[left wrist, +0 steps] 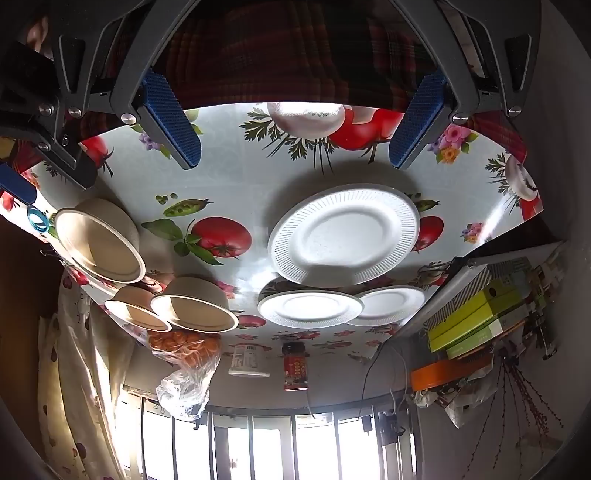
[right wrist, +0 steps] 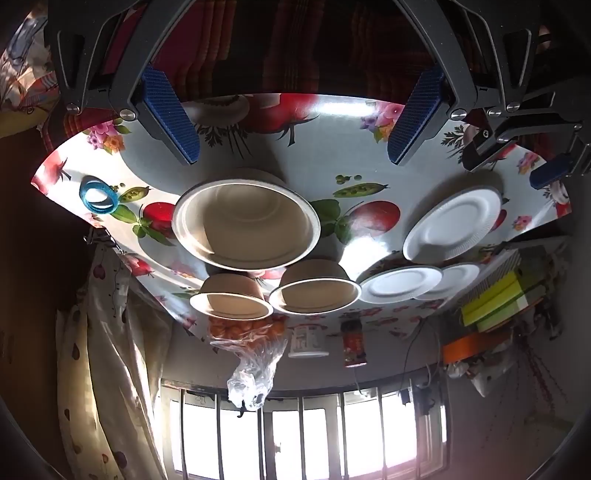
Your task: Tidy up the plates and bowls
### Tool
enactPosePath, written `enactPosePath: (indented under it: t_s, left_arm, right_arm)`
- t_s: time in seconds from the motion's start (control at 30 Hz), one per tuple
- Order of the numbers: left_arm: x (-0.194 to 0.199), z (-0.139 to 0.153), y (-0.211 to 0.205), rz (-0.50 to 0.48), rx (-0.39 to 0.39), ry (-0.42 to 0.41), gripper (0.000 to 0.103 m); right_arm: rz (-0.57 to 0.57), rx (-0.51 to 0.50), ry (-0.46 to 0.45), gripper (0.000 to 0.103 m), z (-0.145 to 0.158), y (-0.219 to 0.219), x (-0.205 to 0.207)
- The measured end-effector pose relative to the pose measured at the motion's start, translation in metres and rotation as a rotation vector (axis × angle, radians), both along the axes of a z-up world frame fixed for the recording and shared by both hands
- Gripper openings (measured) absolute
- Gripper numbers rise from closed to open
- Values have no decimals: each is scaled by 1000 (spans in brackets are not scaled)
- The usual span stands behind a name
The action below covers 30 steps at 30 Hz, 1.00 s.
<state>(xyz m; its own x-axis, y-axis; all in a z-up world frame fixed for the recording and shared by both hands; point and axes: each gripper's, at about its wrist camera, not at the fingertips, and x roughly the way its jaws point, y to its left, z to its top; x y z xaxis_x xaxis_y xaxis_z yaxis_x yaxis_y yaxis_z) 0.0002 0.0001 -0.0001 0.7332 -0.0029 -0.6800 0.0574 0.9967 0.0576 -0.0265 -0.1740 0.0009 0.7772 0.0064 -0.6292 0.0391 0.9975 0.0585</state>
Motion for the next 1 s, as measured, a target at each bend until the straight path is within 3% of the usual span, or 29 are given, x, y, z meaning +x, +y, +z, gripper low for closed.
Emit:
enactPosePath:
  t_s: [1.0]
  left_arm:
    - [2, -4, 5, -9, -53, 28, 102]
  right_arm:
    - [-6, -3, 13, 103, -2, 1, 1]
